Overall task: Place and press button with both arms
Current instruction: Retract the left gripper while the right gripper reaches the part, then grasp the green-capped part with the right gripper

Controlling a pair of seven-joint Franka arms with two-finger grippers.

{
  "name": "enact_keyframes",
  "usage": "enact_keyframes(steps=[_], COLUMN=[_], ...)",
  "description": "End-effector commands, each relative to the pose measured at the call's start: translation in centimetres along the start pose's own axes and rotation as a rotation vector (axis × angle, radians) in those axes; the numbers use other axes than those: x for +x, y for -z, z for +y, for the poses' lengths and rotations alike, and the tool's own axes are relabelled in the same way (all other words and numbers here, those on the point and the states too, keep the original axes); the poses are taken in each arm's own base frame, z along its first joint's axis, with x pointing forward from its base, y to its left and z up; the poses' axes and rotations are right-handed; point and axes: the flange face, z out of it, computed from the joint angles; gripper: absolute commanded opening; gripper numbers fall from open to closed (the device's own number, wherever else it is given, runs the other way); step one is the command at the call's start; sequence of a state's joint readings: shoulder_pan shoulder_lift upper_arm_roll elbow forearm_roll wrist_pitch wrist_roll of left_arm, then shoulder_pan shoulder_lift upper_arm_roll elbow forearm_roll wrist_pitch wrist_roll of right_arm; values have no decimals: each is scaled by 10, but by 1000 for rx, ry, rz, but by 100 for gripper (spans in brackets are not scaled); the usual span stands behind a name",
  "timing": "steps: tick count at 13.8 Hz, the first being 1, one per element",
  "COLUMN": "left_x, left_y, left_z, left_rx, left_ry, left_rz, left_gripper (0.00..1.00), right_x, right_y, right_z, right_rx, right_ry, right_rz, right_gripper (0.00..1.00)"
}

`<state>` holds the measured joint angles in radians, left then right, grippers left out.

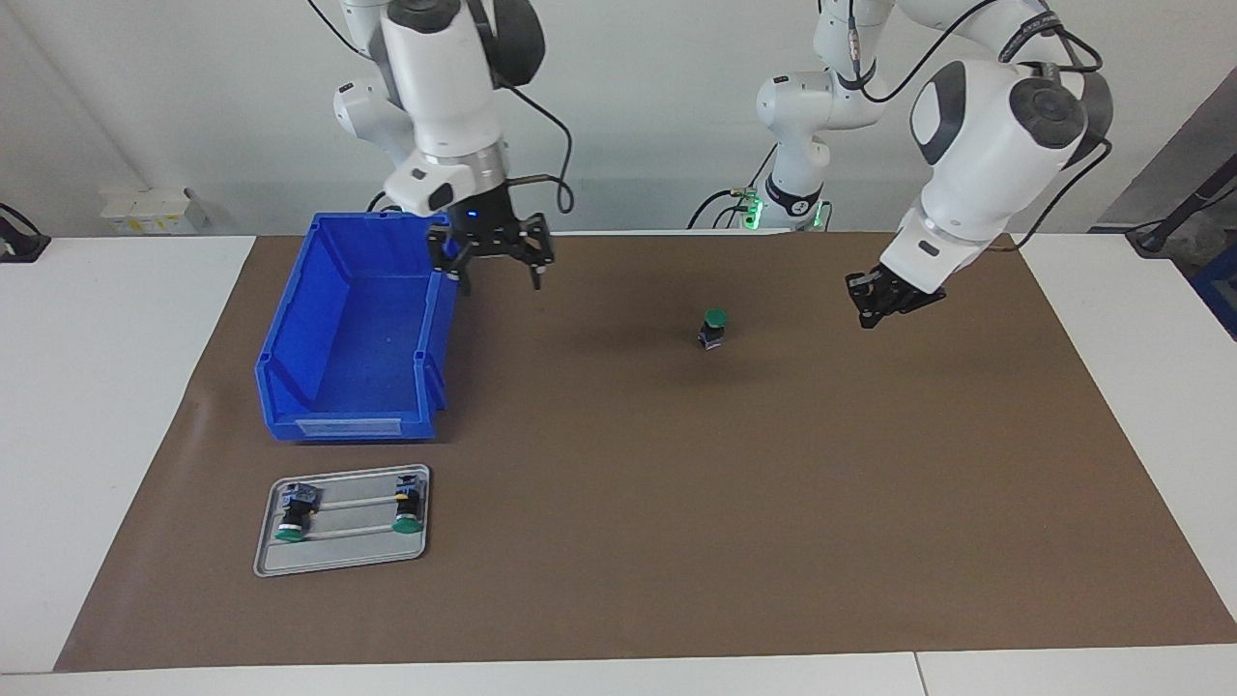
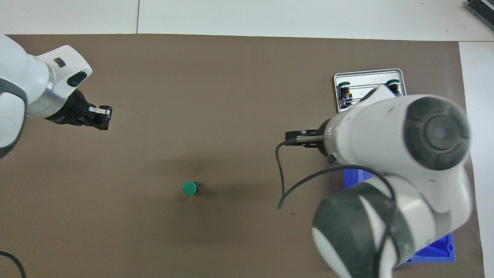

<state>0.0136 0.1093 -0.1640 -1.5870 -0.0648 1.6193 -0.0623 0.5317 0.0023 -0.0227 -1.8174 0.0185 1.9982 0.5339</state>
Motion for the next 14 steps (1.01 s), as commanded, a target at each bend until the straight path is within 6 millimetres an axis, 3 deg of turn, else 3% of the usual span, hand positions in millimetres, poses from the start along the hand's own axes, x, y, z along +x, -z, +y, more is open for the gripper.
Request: enact_keyframes(steps=[1,3,5,6,8,10,11,14], left_x=[4,5,4,3,2,1,1,2], left_y=[27,30,32,35,36,38,38,37], left_z=[-20,-21,-19,-18,-18,-16,-12,-13], left_rx=[18,55,64,64,69,99,114,117], left_ry=[-34,-40,-43,-45,-46,-58,-88,-151], left_rz=[6,22,30,38,41,42,43,41], left_gripper=[39,69,92,97,99,99,99,99], right_x=[-15,-43,-62,-70,-86,-115,-117,-120], right_y=[-42,-78,-106,-116,-132,-186,-205,-215], right_z=[-87,-152,-184,-194,-208,-231,-232,-229], right_rx=[39,83,104,114,104,48,39,27], right_ry=[1,25,28,47,88,177,183,195], right_rz=[15,23,40,46,38,48,51,44], right_gripper=[100,100,100,100,100,100,100,100])
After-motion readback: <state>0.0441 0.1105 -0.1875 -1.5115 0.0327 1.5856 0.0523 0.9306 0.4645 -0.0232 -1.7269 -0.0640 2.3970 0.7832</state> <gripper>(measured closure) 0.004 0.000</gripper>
